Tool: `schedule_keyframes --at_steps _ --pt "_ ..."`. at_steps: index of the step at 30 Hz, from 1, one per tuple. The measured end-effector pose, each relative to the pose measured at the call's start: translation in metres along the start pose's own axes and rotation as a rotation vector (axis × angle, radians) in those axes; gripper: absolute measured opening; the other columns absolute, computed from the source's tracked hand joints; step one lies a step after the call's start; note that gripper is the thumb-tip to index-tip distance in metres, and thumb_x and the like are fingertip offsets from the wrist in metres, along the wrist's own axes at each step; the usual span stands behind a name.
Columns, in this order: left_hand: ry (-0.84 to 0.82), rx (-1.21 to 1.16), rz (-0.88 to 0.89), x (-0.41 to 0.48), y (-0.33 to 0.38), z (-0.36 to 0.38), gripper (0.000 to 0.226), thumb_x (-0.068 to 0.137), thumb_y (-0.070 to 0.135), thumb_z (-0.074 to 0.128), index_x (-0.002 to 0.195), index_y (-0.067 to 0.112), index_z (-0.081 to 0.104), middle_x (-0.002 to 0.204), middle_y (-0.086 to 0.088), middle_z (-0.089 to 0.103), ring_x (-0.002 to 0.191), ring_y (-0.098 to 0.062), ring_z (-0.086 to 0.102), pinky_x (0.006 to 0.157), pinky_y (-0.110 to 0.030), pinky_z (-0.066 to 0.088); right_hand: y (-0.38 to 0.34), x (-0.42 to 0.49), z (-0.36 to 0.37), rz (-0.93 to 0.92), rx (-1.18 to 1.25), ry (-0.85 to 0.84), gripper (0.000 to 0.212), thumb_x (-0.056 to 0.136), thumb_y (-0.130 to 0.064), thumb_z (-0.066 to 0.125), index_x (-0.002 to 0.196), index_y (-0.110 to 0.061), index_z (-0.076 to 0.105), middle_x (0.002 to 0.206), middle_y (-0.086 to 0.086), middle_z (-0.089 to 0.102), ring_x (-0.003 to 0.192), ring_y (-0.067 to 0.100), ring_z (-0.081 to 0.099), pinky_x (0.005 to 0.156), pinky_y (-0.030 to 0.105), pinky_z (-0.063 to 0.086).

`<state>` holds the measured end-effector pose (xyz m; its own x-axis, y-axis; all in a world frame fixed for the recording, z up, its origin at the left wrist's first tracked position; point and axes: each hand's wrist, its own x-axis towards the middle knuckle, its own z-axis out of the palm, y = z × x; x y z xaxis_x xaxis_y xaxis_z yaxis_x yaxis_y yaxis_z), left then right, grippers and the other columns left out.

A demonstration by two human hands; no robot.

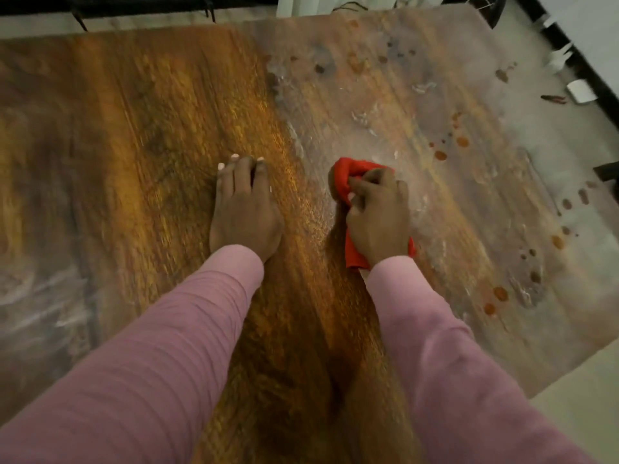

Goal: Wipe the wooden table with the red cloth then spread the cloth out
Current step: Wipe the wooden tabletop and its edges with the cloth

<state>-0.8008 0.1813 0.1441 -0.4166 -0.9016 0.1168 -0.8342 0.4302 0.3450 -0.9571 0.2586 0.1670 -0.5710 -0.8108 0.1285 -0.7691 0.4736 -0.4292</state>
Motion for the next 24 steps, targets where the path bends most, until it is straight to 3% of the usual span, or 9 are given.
schedule_keyframes --at_steps 2,6,8,13,15,17,20,22,24 --pt "-0.011 0.002 -0.006 0.0 0.001 0.0 0.054 0.092 0.016 0.034 0.143 0.001 0.034 0.145 -0.019 0.036 0.139 -0.036 0.023 0.118 -0.047 0.011 -0.001 -0.015 -0.002 -0.179 0.01 -0.057 0.028 0.086 -0.009 0.058 0.11 -0.018 0.07 0.117 0.002 0.056 0.104 0.026 0.044 0.084 0.028 0.034" --pt "-0.01 0.023 0.0 0.0 0.003 0.0 0.058 0.089 0.02 0.029 0.143 0.0 0.034 0.144 -0.019 0.037 0.139 -0.036 0.024 0.118 -0.048 0.013 -0.011 -0.029 0.007 -0.403 -0.048 -0.098 0.027 0.082 -0.01 0.06 0.105 -0.018 0.071 0.114 0.001 0.058 0.099 0.024 0.047 0.079 0.03 0.04" --pt "-0.006 0.016 0.005 0.0 0.001 0.0 0.059 0.088 0.022 0.024 0.142 0.0 0.035 0.143 -0.02 0.037 0.138 -0.037 0.025 0.118 -0.048 0.014 -0.009 -0.009 0.009 -0.362 -0.096 -0.06 0.028 0.084 -0.01 0.058 0.107 -0.017 0.071 0.113 0.002 0.058 0.1 0.025 0.047 0.081 0.032 0.041" --pt "-0.012 -0.012 0.014 -0.001 0.0 0.003 0.053 0.093 0.016 0.031 0.142 -0.001 0.035 0.143 -0.02 0.037 0.138 -0.038 0.024 0.118 -0.048 0.012 0.003 0.051 0.004 0.105 -0.044 0.063 0.034 0.085 -0.009 0.052 0.112 -0.017 0.07 0.12 0.004 0.055 0.115 0.031 0.041 0.097 0.041 0.041" --pt "-0.01 -0.015 0.014 0.001 0.002 0.004 0.055 0.092 0.018 0.026 0.143 0.0 0.033 0.144 -0.02 0.036 0.139 -0.037 0.023 0.119 -0.047 0.012 -0.018 0.038 0.012 0.045 0.0 0.036 0.031 0.083 -0.011 0.054 0.107 -0.018 0.072 0.116 0.005 0.056 0.111 0.032 0.042 0.095 0.042 0.042" --pt "-0.01 -0.03 0.021 0.001 0.002 0.003 0.058 0.09 0.022 0.022 0.143 0.0 0.033 0.145 -0.021 0.035 0.14 -0.037 0.022 0.119 -0.047 0.011 -0.041 0.01 0.024 -0.158 0.026 -0.048 0.028 0.08 -0.01 0.056 0.1 -0.018 0.073 0.111 0.004 0.058 0.102 0.031 0.045 0.088 0.041 0.044" --pt "0.03 -0.102 -0.019 0.006 -0.001 0.004 0.051 0.094 0.016 0.03 0.142 0.0 0.036 0.146 -0.021 0.034 0.142 -0.037 0.02 0.119 -0.044 0.007 -0.043 0.003 0.027 -0.355 0.023 -0.106 0.027 0.08 -0.01 0.058 0.101 -0.019 0.073 0.109 0.003 0.058 0.096 0.029 0.047 0.082 0.036 0.045" --pt "0.07 -0.112 -0.037 0.018 -0.004 0.003 0.048 0.097 0.014 0.033 0.143 0.001 0.034 0.148 -0.019 0.032 0.143 -0.036 0.018 0.119 -0.042 0.005 -0.029 0.026 0.025 -0.255 -0.056 -0.054 0.028 0.085 -0.012 0.055 0.107 -0.019 0.072 0.115 0.004 0.056 0.105 0.029 0.045 0.088 0.037 0.043" --pt "0.093 -0.086 -0.02 0.038 -0.009 0.003 0.048 0.098 0.013 0.034 0.144 0.001 0.033 0.148 -0.018 0.031 0.143 -0.035 0.017 0.12 -0.042 0.005 -0.018 0.054 0.02 0.011 -0.073 0.054 0.03 0.087 -0.013 0.052 0.11 -0.019 0.07 0.12 0.005 0.054 0.114 0.03 0.042 0.096 0.041 0.041"
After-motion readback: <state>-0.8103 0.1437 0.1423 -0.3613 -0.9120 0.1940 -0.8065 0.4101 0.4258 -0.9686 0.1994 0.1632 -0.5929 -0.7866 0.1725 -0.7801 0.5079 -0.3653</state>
